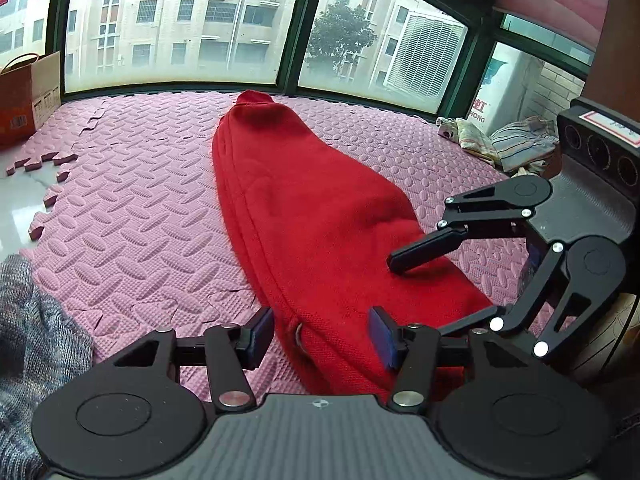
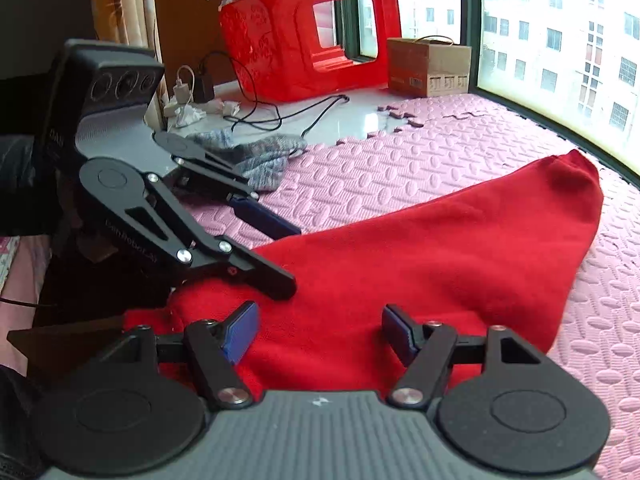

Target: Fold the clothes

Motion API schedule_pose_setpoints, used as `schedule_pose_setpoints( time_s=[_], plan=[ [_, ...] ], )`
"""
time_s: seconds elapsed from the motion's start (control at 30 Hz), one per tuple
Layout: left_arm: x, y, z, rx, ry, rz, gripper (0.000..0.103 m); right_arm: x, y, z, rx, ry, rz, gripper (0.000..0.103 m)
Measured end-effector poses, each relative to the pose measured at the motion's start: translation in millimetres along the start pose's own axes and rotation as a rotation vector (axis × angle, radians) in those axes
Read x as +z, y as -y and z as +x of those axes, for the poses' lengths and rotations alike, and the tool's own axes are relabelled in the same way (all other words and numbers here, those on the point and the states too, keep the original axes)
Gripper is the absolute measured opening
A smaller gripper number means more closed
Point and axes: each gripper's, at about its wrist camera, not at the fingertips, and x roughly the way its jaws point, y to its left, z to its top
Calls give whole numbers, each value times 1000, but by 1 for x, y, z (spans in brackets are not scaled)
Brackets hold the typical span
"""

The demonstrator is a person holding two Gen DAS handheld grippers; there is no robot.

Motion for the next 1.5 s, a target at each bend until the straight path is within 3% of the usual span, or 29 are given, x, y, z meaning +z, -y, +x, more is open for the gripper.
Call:
schedule_pose_setpoints(
  time_s=[0.3, 0.43, 0.53, 0.67, 0.8, 0.93, 1.13, 1.33, 1.5],
  plan=[
    [4, -2, -8, -8, 47, -81, 57, 2, 1, -30, -29, 34, 1, 69],
    [6, -2, -11, -11, 67, -117, 56, -12, 9, -18, -4, -22, 72, 70],
    [15, -2, 1, -13, 60, -140, 56, -7, 17, -24, 22, 2, 92, 70],
    [24, -2, 16, -13, 57, -153, 56, 5, 41, -34, -47, 51, 121, 70],
    [24, -1, 27, -4, 34, -147, 56, 14, 77, -22, -110, 55, 160, 70],
    [17, -2, 31, 10, -2, -137, 55, 18, 93, 8, -114, 8, 163, 67],
    [21, 10, 21, 23, 16, -81, 55, 24, 98, 27, -106, -20, 115, 67],
    [37, 35, 26, -84, 14, -35, 56, 30, 108, 20, -142, -52, 42, 65],
    [34, 47, 51, -127, -91, 3, 56, 40, 108, 53, -137, -92, -22, 65]
  ],
)
